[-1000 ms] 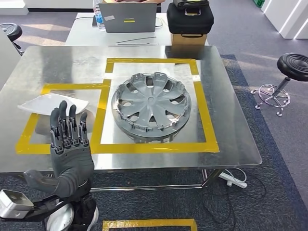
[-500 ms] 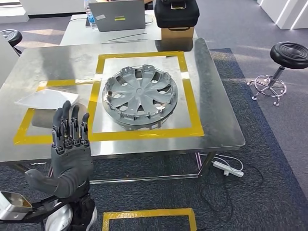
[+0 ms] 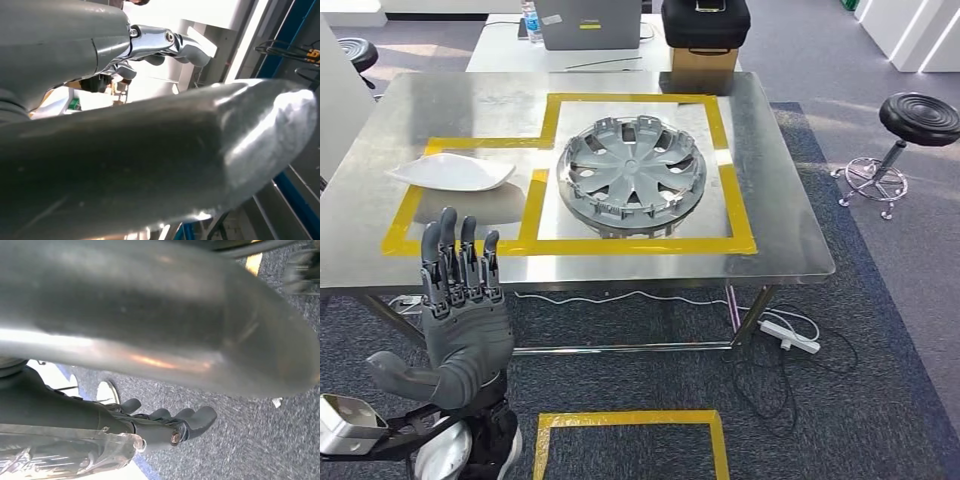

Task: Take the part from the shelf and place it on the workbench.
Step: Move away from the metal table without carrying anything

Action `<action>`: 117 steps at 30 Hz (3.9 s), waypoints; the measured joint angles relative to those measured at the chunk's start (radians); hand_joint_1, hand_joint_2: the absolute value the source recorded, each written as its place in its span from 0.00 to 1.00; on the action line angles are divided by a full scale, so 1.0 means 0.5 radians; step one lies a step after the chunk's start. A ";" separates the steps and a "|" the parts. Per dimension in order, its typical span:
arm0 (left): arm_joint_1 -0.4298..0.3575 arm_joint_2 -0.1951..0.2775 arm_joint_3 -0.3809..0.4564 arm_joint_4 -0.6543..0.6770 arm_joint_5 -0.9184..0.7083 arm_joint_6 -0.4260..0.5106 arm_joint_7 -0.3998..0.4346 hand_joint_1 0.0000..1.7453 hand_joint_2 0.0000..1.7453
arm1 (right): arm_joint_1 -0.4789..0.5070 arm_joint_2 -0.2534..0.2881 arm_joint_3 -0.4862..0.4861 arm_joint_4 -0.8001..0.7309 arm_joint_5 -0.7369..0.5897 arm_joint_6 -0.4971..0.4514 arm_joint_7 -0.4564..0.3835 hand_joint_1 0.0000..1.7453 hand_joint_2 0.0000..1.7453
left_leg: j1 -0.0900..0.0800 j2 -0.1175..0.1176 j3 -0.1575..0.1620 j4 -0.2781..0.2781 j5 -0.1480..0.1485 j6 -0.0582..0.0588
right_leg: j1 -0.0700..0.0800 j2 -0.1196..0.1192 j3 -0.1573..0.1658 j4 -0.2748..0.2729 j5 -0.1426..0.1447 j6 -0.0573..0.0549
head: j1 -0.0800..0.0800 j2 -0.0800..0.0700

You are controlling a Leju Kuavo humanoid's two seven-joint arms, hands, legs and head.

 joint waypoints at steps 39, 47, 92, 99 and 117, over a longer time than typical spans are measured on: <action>-0.001 0.014 -0.012 0.001 -0.027 0.042 0.000 0.00 0.00 | -0.023 0.000 -0.007 -0.001 0.008 -0.001 -0.012 0.00 0.00 | -0.012 0.000 -0.185 0.010 0.192 -0.041 | 0.011 -0.003 0.494 -0.423 0.048 -0.028 | -0.002 0.000; 0.005 0.021 -0.012 0.001 -0.032 0.046 0.000 0.00 0.00 | -0.021 0.002 -0.008 -0.001 0.008 -0.003 -0.010 0.00 0.00 | -0.003 -0.003 -0.359 0.532 -0.204 -0.115 | 0.006 -0.018 0.312 -0.437 0.214 -0.115 | -0.018 0.000; -0.295 0.003 1.043 2.924 -0.054 0.565 0.528 0.00 0.00 | 0.015 0.008 -0.091 0.000 -0.125 0.106 -0.373 0.00 0.00 | 0.004 -0.005 -0.022 0.025 0.010 -0.005 | -0.006 -0.001 -0.032 0.083 0.040 0.004 | -0.010 0.000; -0.243 0.020 1.155 3.205 -0.095 1.020 1.101 0.00 0.00 | 0.007 0.009 -0.145 0.000 -0.150 0.127 -0.397 0.00 0.00 | -0.010 -0.005 -0.037 0.030 0.026 -0.026 | 0.004 0.001 0.302 -0.352 0.171 -0.036 | -0.012 0.000; -0.232 0.016 1.102 3.324 -0.288 1.121 1.304 0.00 0.00 | -0.004 0.008 -0.197 -0.001 -0.160 0.130 -0.365 0.00 0.50 | 0.017 -0.023 -0.022 0.057 -0.020 -0.073 | 0.004 -0.002 0.255 -0.371 0.220 -0.039 | -0.028 0.000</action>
